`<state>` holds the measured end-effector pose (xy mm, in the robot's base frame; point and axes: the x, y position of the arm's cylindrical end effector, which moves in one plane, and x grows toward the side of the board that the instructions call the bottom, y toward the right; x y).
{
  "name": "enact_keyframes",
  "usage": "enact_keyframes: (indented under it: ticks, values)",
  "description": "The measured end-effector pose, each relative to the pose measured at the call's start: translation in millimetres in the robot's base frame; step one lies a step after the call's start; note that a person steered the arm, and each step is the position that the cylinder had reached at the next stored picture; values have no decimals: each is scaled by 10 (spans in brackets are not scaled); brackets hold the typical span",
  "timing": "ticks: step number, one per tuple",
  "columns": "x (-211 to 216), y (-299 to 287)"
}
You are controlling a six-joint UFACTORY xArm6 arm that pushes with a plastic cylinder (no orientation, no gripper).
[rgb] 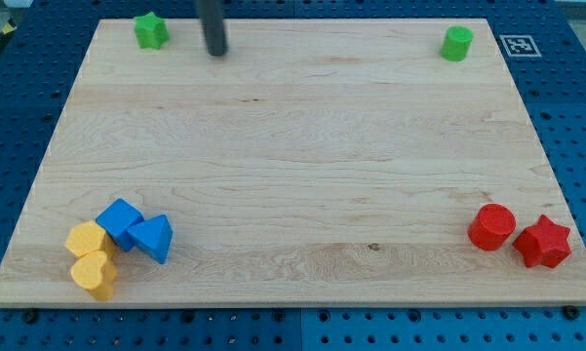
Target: Point at the green circle
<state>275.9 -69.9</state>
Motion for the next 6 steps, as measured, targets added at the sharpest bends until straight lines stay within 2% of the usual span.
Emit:
enact_keyframes:
  ticks: [2, 3, 4, 5, 6]
  values:
    - [946, 1891]
    - [1111, 3062]
    - [650, 3939]
    - [41, 4156]
    - [39, 4152]
